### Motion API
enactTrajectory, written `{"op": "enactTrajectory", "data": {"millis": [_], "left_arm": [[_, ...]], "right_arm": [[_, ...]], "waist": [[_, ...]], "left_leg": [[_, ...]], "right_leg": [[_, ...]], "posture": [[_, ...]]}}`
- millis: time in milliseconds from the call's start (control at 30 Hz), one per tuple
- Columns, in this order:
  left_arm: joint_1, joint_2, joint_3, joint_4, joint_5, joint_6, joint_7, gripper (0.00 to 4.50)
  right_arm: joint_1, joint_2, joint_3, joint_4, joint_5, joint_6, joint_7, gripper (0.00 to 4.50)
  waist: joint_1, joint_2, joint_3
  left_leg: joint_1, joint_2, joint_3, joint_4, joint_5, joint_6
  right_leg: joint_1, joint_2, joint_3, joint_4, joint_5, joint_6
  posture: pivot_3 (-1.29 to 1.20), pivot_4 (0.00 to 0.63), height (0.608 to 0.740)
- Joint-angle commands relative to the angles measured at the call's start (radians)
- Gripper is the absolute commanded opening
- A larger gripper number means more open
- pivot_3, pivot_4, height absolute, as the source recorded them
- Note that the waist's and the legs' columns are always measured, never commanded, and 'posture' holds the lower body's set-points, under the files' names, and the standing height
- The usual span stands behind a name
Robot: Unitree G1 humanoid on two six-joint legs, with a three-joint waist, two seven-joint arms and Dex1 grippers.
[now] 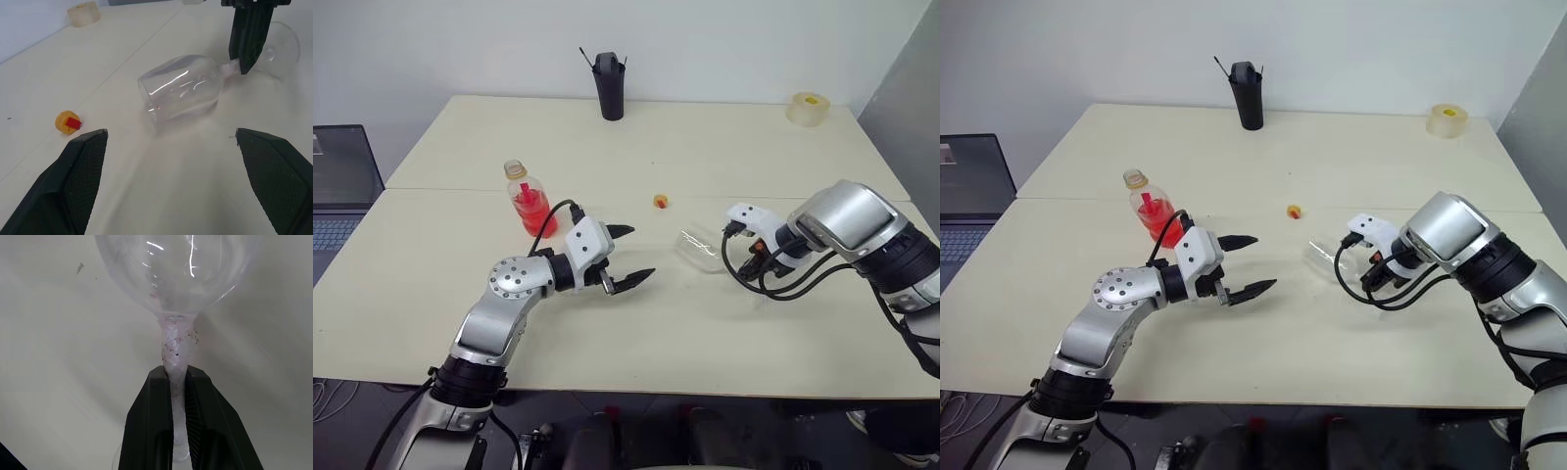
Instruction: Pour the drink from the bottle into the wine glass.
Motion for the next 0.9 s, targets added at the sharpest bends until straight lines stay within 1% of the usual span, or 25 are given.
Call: {"op": "enactTrajectory", "data": {"millis": [33, 133, 200, 233, 267, 333, 400, 433, 467, 567, 667, 800, 900], "left_arm": [[-0.016, 0.001, 0.004, -0.023, 0.001, -0.004, 0.0, 4.5], [-0.019, 0.001, 0.004, -0.017, 0.003, -0.007, -0.001, 4.5], [-0.02, 0.005, 0.014, -0.014, 0.002, -0.008, 0.001, 4.5], [-0.02, 0.009, 0.018, -0.015, 0.001, -0.007, 0.001, 4.5], [-0.019, 0.011, 0.02, -0.016, 0.0, -0.007, 0.001, 4.5], [-0.012, 0.021, 0.036, -0.036, -0.017, 0.01, -0.002, 4.5], [-0.002, 0.029, 0.065, -0.054, -0.047, 0.032, -0.004, 4.5], [0.0, 0.031, 0.075, -0.059, -0.058, 0.04, -0.004, 4.5], [0.003, 0.03, 0.09, -0.068, -0.075, 0.055, 0.0, 4.5], [0.011, 0.003, 0.156, -0.103, -0.152, 0.131, 0.049, 4.5], [0.032, 0.004, 0.188, -0.13, -0.181, 0.173, 0.072, 4.5], [0.059, 0.018, 0.199, -0.165, -0.188, 0.197, 0.085, 4.5], [0.058, 0.022, 0.199, -0.174, -0.19, 0.207, 0.094, 4.5]], "right_arm": [[-0.008, -0.02, 0.001, 0.016, -0.043, -0.068, 0.013, 0.07], [-0.027, -0.02, -0.045, 0.01, -0.067, -0.143, 0.017, 0.07], [-0.029, 0.07, -0.234, 0.015, -0.06, -0.243, -0.091, 0.07], [-0.006, 0.116, -0.325, 0.009, -0.057, -0.326, -0.152, 0.07], [0.015, 0.148, -0.383, 0.004, -0.059, -0.383, -0.19, 0.07], [0.089, 0.259, -0.512, -0.007, -0.04, -0.476, -0.29, 0.07], [0.17, 0.393, -0.603, -0.014, -0.048, -0.67, -0.389, 0.07], [0.193, 0.435, -0.626, -0.016, -0.058, -0.733, -0.416, 0.07], [0.216, 0.48, -0.639, -0.009, -0.066, -0.771, -0.446, 0.07], [0.302, 0.619, -0.652, 0.074, -0.125, -1.02, -0.544, 0.07], [0.349, 0.689, -0.63, 0.171, -0.194, -1.212, -0.592, 0.07], [0.385, 0.756, -0.624, 0.288, -0.25, -1.354, -0.652, 0.07], [0.41, 0.778, -0.599, 0.358, -0.301, -1.392, -0.675, 0.07]], "waist": [[0.0, 0.0, 0.0], [0.0, 0.0, 0.0], [-0.004, 0.0, 0.0], [-0.007, 0.0, 0.0], [-0.008, 0.0, 0.0], [-0.007, 0.0, 0.0], [-0.003, -0.002, -0.001], [-0.003, -0.002, -0.001], [-0.003, -0.002, -0.001], [-0.004, -0.002, -0.001], [-0.003, -0.002, -0.001], [-0.007, -0.002, -0.001], [-0.008, -0.002, -0.001]], "left_leg": [[0.0, 0.0, 0.0, 0.0, 0.0, 0.0], [0.0, 0.0, 0.0, 0.0, 0.0, 0.0], [0.0, 0.0, 0.0, 0.0, 0.0, 0.0], [-0.001, 0.0, 0.001, 0.0, 0.0, 0.0], [-0.001, 0.0, 0.002, 0.0, 0.0, 0.0], [-0.001, 0.001, 0.002, -0.001, 0.0, 0.0], [-0.001, 0.001, 0.001, -0.001, 0.0, -0.001], [-0.001, 0.002, 0.001, 0.0, 0.0, -0.001], [-0.002, 0.001, 0.001, 0.0, 0.0, -0.001], [-0.002, 0.0, 0.002, 0.001, 0.001, -0.001], [-0.002, 0.0, 0.003, 0.001, 0.001, -0.002], [-0.001, 0.001, 0.004, 0.0, 0.003, -0.005], [0.0, 0.001, 0.004, 0.0, 0.003, -0.005]], "right_leg": [[0.0, 0.0, 0.0, 0.0, 0.0, 0.0], [0.0, 0.0, 0.0, 0.0, 0.0, 0.0], [0.0, 0.0, 0.0, 0.0, 0.0, 0.0], [-0.002, 0.0, 0.001, 0.0, 0.0, 0.0], [-0.004, 0.0, 0.003, 0.002, 0.0, 0.0], [-0.005, 0.0, 0.003, 0.004, 0.0, 0.0], [-0.005, 0.0, 0.003, 0.004, 0.0, 0.0], [-0.005, 0.0, 0.003, 0.005, 0.0, 0.0], [-0.005, 0.0, 0.003, 0.006, 0.0, 0.0], [-0.006, 0.0, 0.004, 0.007, 0.0, 0.0], [-0.006, 0.0, 0.004, 0.007, 0.0, 0.0], [-0.006, 0.001, 0.004, 0.008, 0.0, 0.0], [-0.007, 0.001, 0.005, 0.008, 0.0, 0.0]], "posture": [[0.0, 0.15, 0.74], [0.0, 0.15, 0.74], [0.0, 0.15, 0.74], [0.0, 0.15, 0.74], [0.0, 0.15, 0.74], [0.0, 0.15, 0.74], [0.0, 0.15, 0.74], [0.0, 0.15, 0.74], [0.0, 0.15, 0.74], [0.0, 0.15, 0.74], [0.0, 0.15, 0.74], [0.0, 0.15, 0.74], [0.0, 0.15, 0.74]]}}
